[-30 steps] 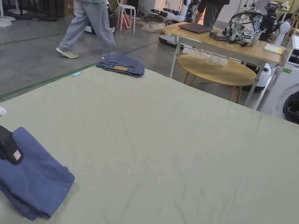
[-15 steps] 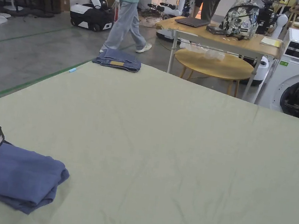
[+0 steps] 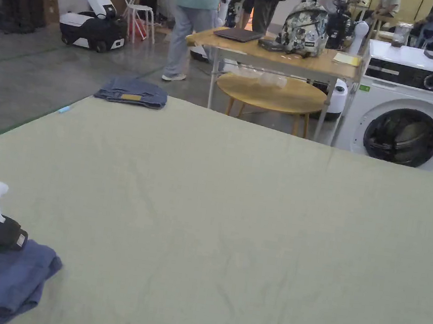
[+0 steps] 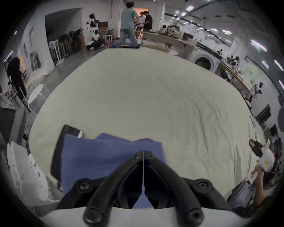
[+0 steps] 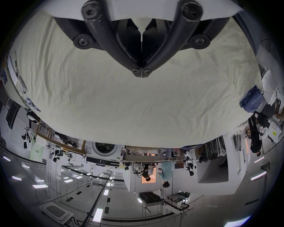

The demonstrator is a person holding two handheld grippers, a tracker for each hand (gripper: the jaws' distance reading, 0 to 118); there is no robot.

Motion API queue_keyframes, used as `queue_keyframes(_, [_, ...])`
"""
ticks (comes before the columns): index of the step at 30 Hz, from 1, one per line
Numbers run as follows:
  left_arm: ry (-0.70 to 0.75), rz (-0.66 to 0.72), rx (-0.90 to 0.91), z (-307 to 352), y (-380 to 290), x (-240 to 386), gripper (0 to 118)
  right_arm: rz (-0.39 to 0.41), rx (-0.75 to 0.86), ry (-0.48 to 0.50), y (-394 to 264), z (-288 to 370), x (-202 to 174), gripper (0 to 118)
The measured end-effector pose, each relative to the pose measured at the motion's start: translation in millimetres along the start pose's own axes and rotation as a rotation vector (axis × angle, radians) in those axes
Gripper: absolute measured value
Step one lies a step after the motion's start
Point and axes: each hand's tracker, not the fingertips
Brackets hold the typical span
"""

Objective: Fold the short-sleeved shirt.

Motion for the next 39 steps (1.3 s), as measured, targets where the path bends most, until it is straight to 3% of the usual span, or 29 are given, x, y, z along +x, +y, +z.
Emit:
queue_keyframes(7, [0.04, -0.157, 0.147, -15.3, -22.4, 117.0, 0, -0.029, 0.055, -0.039, 14.8, 7.8, 16.8, 0])
queue_keyframes(12, [-0.054, -0.135, 0.332, -18.3, -41.1, 183.3, 0, -0.055, 0.083, -0.069, 27.2, 10.0, 34.6, 0])
queue_keyframes(16, [-0.024, -0.246, 0.53, -15.1, -51.6, 237.6, 0, -0.08, 0.141, -0.101, 40.0, 16.5, 50.6, 0])
queue_keyframes(20, [-0.041, -0.237, 0.64, -10.2, -52.8, 278.3, 0, -0.102, 0.224, -0.137, 53.4, 26.3, 64.9, 0])
queue_keyframes(25, [-0.064, -0.194, 0.768, -4.7, -49.9, 298.7, 0, -0.123, 0.331, -0.175, 60.6, 35.5, 74.7, 0])
queue_keyframes(34, [-0.065, -0.174, 0.786, -3.5, -46.1, 304.2, 0, -0.074, 0.419, -0.204, 60.9, 38.6, 66.5, 0])
queue_keyframes(39, [-0.049, -0.182, 0.791, -1.2, -46.1, 303.4, 0, -0.102, 0.441, -0.211, 63.7, 42.6, 69.6, 0])
